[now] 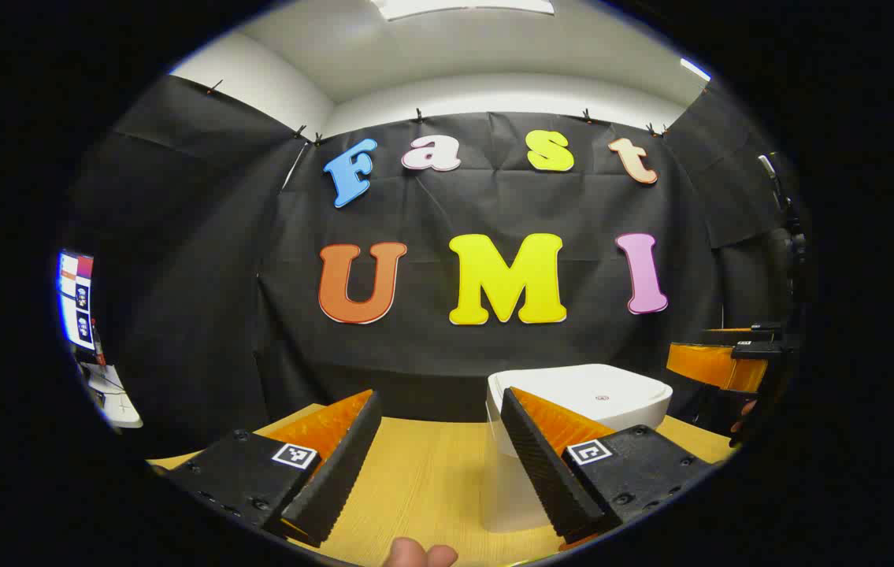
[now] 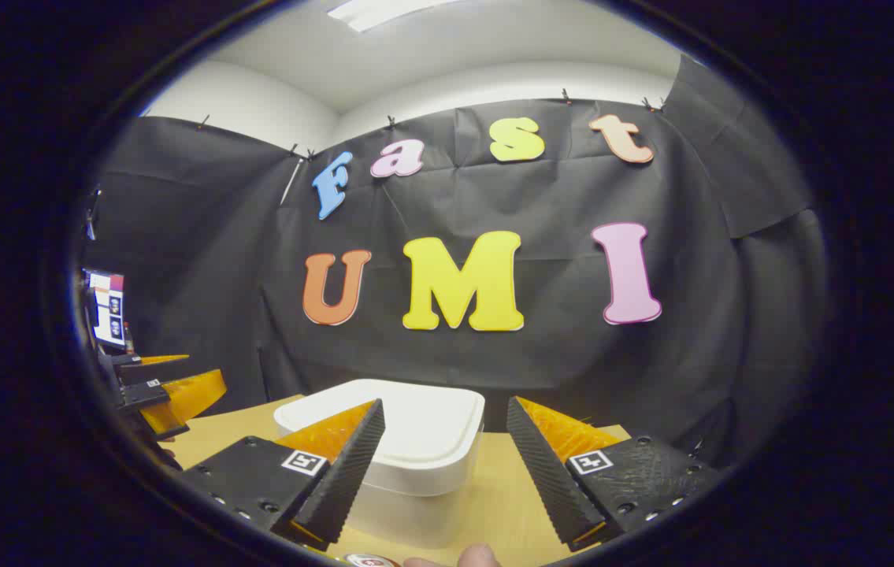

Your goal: Press the lid of the desktop garbage bin to open it, pick up the crumpled paper on the desktop and throw it into the bin, then pick up the pop can on the desktop and drop it into the bin, and finally close the garbage bin lid.

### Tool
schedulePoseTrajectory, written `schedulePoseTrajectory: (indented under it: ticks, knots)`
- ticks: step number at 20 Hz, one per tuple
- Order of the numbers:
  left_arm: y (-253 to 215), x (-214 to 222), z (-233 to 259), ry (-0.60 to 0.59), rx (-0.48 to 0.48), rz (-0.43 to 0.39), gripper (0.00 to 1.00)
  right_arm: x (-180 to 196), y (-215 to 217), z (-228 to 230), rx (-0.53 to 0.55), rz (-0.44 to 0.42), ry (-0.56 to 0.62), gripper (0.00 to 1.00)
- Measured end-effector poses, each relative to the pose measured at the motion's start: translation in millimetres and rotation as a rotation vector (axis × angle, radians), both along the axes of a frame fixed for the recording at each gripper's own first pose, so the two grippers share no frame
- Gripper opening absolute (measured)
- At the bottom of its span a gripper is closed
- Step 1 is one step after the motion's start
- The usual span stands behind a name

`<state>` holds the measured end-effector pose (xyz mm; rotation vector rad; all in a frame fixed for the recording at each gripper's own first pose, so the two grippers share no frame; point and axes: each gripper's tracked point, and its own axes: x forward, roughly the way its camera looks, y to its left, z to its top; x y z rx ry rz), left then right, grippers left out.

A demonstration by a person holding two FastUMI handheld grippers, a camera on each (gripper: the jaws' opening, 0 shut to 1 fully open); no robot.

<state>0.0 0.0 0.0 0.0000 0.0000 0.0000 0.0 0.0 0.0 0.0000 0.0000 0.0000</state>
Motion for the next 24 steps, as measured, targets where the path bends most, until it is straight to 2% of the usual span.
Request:
schedulePoseTrajectory:
  ticks: [3, 7, 8, 9, 10, 12, 17, 20, 21, 22, 24]
  knots:
    - [5, -1, -4, 0.001, 0.001, 0.007, 0.99, -1, 12, 0, -0.043, 0.013, -0.021, 0.95]
    - [4, 0, -11, 0.014, -0.023, -0.004, 0.99, 2, 15, 0, -0.018, 0.029, 0.005, 0.95]
    - [3, 0, -13, 0.016, -0.023, -0.006, 0.99, 3, 12, 0, -0.021, 0.025, 0.015, 0.97]
    - [3, 0, -13, 0.012, -0.018, -0.01, 0.94, 3, 11, -1, -0.025, 0.026, 0.024, 0.95]
    - [2, 0, -12, 0.008, -0.019, -0.018, 0.99, 4, 7, 2, -0.03, 0.019, 0.027, 0.95]
    - [-3, 0, -12, 0.01, -0.016, -0.033, 0.99, 5, -3, 11, -0.046, -0.008, 0.012, 0.94]
    - [-6, 0, -2, 0.0, 0.013, -0.041, 0.99, 6, 1, 33, -0.044, 0.009, -0.008, 0.95]
    - [-6, 2, 2, -0.009, 0.021, -0.041, 0.99, 15, -2, 53, -0.097, -0.011, -0.042, 0.94]
    - [-6, 1, 3, -0.013, 0.02, -0.041, 0.99, 18, -3, 53, -0.111, -0.019, -0.046, 0.96]
    - [-6, 0, 2, -0.013, 0.016, -0.041, 0.99, 20, 0, 47, -0.103, -0.013, -0.032, 0.94]
    - [-5, -2, 0, -0.018, 0.0, -0.044, 0.99, 21, 16, 27, -0.051, 0.036, 0.026, 0.94]
